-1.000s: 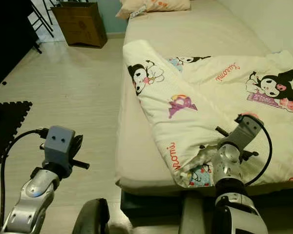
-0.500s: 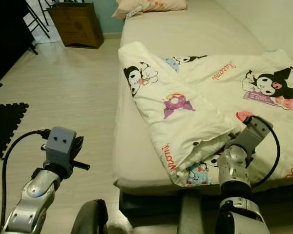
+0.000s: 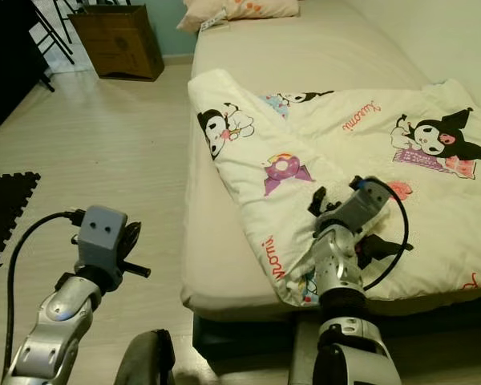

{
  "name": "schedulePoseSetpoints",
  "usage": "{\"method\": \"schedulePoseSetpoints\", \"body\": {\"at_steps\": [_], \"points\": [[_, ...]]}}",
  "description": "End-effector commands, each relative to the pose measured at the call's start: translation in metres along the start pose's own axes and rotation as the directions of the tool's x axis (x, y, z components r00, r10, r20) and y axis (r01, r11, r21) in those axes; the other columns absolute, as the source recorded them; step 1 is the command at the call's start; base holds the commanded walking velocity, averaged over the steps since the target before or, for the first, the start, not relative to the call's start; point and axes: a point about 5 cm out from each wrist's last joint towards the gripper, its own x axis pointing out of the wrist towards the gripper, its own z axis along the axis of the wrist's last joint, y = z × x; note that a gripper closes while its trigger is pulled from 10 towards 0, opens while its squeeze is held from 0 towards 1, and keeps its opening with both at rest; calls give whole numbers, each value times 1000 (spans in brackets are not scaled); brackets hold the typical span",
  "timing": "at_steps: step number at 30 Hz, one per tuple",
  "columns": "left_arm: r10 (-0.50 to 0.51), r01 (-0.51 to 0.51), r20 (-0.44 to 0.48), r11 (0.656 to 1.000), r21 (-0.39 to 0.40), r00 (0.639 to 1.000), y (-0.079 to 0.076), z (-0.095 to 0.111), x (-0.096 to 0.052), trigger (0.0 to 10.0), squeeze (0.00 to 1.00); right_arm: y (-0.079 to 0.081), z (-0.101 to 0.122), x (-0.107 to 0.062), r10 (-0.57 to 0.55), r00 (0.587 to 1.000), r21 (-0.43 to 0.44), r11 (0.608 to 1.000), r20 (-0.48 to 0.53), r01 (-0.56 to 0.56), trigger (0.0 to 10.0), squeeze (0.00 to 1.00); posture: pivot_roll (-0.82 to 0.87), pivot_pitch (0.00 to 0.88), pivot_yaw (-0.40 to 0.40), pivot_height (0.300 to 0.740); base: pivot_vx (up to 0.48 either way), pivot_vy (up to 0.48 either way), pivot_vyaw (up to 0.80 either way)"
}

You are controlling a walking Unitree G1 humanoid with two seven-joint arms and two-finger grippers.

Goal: Clean up the room

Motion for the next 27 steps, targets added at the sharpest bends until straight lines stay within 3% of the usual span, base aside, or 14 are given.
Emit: {"method": "schedulePoseSetpoints", "body": {"at_steps": [1,5,8,11,17,23,24,26,27], "points": [[-14,14,-19,1000,-12,1000,-2,-6,-1,10000,0,-4,-8,-1,-13,1000,7,1000,-26,13,10000,1000,-30,195,64,531,0,0,0],[-20,20,-20,1000,-9,1000,-3,-6,-1,10000,0,-27,-12,0,-92,996,-124,988,-1,91,10000,1000,-26,193,66,531,0,0,0],[-22,22,-19,1000,-7,1000,-2,-6,-1,10000,0,-44,-11,-1,-156,987,-160,974,34,159,10000,1000,-24,192,66,531,0,0,0],[-23,23,-19,1000,-6,1000,-1,-6,-1,10000,0,-48,-11,-1,-175,984,-173,968,41,180,10000,1000,-22,192,66,531,0,0,0],[-23,23,-20,1000,-4,1000,0,-7,-3,10000,0,-67,-17,-4,-269,963,-117,956,25,270,10000,1000,-15,184,60,531,0,0,0],[-19,19,-18,1000,-2,1000,1,-6,-3,10000,0,-70,-28,-4,-256,965,-4,967,-67,256,10000,1000,-12,183,58,531,0,0,0],[-19,19,-18,1000,-1,1000,2,-6,-4,10000,0,-71,-32,-5,-250,963,37,966,-101,255,10000,784,-12,183,58,531,0,0,0],[-19,19,-18,1000,-1,1000,2,-6,-4,10000,0,-71,-32,-5,-250,963,37,966,-101,255,10000,784,-12,183,58,531,0,0,0],[-17,17,-18,1000,0,1000,2,-6,-4,10000,0,-74,-36,-6,-248,959,83,962,-135,260,10000,82,-6,186,57,531,0,0,0]]}}
